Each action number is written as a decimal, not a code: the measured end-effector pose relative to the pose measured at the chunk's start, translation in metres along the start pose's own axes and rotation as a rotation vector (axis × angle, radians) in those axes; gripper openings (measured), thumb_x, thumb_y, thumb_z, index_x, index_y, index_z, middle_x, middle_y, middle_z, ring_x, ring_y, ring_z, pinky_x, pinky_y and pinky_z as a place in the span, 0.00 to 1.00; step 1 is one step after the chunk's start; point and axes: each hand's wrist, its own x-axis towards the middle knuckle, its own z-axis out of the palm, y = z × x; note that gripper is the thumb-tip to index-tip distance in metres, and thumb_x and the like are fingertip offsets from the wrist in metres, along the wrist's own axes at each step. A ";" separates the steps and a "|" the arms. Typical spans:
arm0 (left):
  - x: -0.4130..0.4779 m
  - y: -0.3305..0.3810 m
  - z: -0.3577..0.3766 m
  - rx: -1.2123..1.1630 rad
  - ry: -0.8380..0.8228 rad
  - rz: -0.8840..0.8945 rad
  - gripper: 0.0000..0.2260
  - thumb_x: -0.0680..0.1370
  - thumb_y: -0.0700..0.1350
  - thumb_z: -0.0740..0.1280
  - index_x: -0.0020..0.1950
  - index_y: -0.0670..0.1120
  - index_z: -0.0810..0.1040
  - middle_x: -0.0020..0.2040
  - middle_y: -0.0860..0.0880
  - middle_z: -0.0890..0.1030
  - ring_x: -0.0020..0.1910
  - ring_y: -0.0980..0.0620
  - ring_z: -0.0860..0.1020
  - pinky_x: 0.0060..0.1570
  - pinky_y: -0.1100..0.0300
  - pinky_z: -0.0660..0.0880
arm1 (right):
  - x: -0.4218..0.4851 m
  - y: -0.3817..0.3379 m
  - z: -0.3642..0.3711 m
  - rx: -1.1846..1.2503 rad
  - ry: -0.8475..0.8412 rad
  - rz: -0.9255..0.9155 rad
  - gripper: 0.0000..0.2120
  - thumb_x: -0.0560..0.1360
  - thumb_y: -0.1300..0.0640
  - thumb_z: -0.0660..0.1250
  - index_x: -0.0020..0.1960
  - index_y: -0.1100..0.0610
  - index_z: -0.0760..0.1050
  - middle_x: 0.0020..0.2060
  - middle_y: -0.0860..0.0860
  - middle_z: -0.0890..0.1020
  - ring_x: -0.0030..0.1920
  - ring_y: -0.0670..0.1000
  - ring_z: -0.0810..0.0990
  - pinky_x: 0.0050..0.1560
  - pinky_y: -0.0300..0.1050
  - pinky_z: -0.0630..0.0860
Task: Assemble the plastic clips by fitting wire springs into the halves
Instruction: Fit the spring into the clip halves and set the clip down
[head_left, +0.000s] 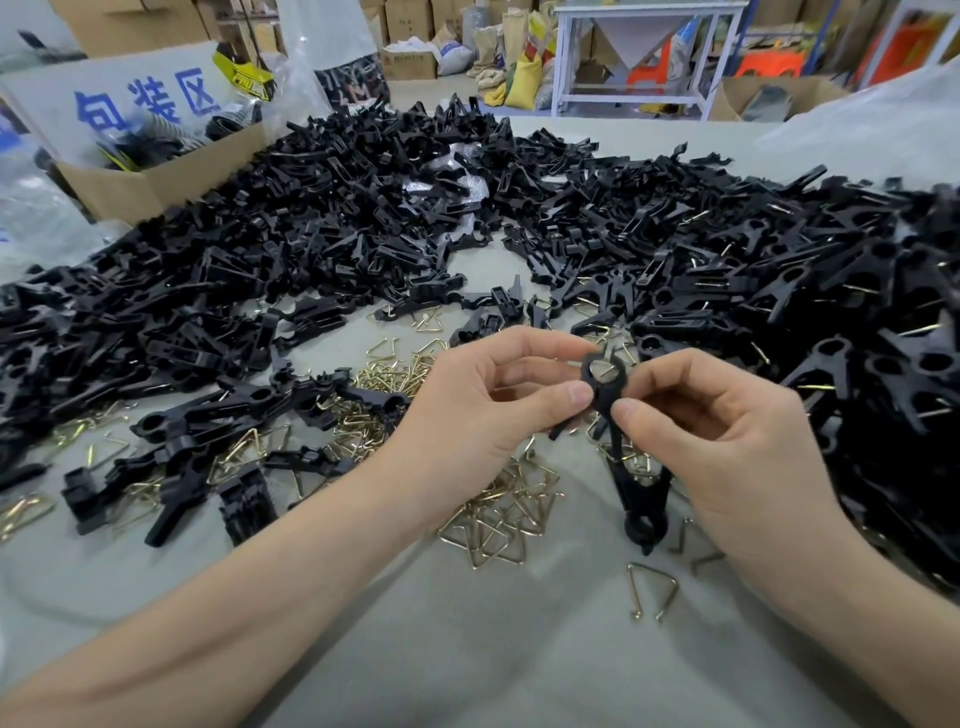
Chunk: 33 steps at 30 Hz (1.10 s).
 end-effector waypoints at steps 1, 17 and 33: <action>0.000 0.000 0.000 0.020 -0.010 0.015 0.09 0.71 0.40 0.72 0.48 0.52 0.82 0.40 0.54 0.84 0.41 0.56 0.82 0.47 0.64 0.79 | 0.000 0.000 0.000 -0.007 -0.007 0.000 0.09 0.69 0.69 0.71 0.36 0.57 0.79 0.34 0.55 0.83 0.33 0.43 0.79 0.36 0.31 0.75; 0.000 0.001 -0.004 0.098 -0.158 -0.075 0.16 0.69 0.38 0.75 0.54 0.53 0.82 0.37 0.51 0.80 0.36 0.54 0.81 0.44 0.55 0.77 | 0.006 -0.008 -0.009 -0.207 -0.264 0.112 0.06 0.68 0.53 0.65 0.43 0.51 0.79 0.35 0.56 0.80 0.36 0.55 0.76 0.42 0.49 0.73; 0.018 0.012 -0.048 -0.218 0.368 0.063 0.08 0.61 0.43 0.75 0.39 0.47 0.84 0.35 0.52 0.83 0.36 0.55 0.82 0.42 0.65 0.78 | 0.014 -0.023 -0.021 -0.466 -0.239 -0.133 0.14 0.75 0.63 0.67 0.48 0.43 0.81 0.44 0.45 0.83 0.44 0.48 0.82 0.48 0.43 0.78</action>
